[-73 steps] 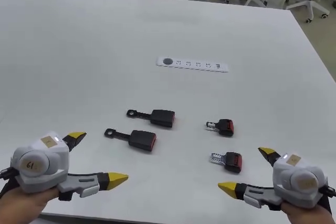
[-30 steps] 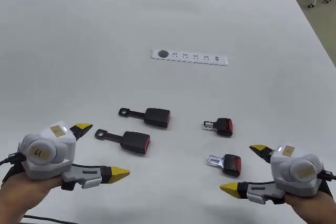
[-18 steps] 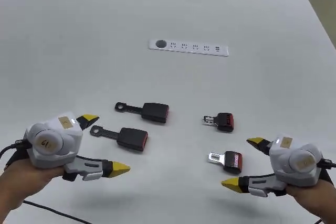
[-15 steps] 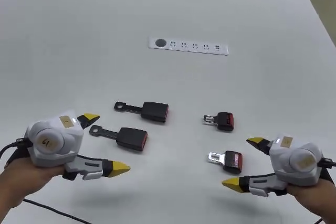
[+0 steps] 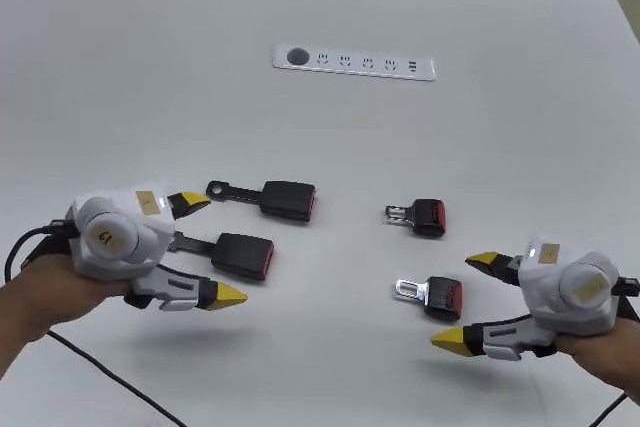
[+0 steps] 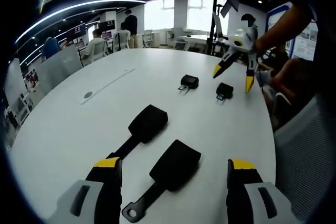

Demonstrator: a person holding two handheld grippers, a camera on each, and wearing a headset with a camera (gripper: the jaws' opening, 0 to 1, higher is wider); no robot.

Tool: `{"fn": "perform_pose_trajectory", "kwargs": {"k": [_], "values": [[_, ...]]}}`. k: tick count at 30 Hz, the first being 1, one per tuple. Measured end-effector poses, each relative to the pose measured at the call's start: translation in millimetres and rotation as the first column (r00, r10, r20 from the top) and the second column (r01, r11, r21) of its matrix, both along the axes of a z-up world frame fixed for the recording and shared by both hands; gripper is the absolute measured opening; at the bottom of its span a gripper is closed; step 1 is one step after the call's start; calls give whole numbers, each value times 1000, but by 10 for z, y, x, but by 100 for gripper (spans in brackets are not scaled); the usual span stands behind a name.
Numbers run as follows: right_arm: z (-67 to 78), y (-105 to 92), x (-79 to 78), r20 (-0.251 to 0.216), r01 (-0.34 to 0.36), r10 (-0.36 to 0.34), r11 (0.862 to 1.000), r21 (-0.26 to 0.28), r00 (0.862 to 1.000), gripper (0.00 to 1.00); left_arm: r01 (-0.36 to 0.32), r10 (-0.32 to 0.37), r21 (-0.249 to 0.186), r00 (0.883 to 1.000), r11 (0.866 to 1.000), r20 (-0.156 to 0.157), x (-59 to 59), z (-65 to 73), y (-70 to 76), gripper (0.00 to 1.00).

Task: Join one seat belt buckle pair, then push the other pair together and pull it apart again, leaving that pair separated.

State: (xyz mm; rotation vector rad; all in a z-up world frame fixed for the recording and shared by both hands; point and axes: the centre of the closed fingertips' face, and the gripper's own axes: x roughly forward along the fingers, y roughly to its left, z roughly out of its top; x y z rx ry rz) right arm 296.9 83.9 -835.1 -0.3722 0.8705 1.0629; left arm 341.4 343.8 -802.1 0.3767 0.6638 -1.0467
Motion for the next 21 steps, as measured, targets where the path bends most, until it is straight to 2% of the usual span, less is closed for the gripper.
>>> {"fn": "perform_pose_trajectory", "kwargs": {"k": [1, 4, 5, 6, 7, 10, 14, 16, 19, 21], "values": [[-6, -5, 0, -6, -7, 7, 1000, -2, 1000, 78, 9, -9, 0, 1000, 1000, 0, 10, -12, -6, 83], [-13, 3, -3, -20, -29, 28, 1000, -5, 999, 76, 43, -43, 17, 999, 999, -27, 3, -104, 0, 82], [-19, -1, -1, -25, -38, 38, 999, -7, 999, 75, 74, -73, 54, 997, 996, -27, -7, -166, 38, 82], [-24, -1, 4, -30, -39, 39, 999, -7, 999, 75, 87, -86, 68, 996, 994, -20, -3, -196, 51, 81], [-34, -6, 6, -40, -41, 40, 999, -5, 998, 75, 104, -102, 85, 994, 991, -33, -22, -248, 74, 79], [-54, -12, -1, -48, -54, 53, 998, -10, 997, 74, 134, -130, 88, 990, 987, -49, -38, -295, 74, 73], [-105, -20, -16, -62, -73, 72, 997, -21, 995, 72, 183, -176, 105, 982, 978, -71, -54, -366, 65, 72], [-120, -19, -14, -65, -79, 77, 997, -26, 995, 69, 201, -194, 112, 979, 973, -65, -29, -382, 50, 71], [-148, -25, -13, -66, -91, 89, 995, -37, 994, 64, 208, -201, 100, 977, 973, -77, 2, -404, 26, 69], [-177, -30, -26, -68, -109, 106, 993, -49, 992, 64, 239, -231, 119, 970, 964, -77, 2, -450, 31, 66]]}}
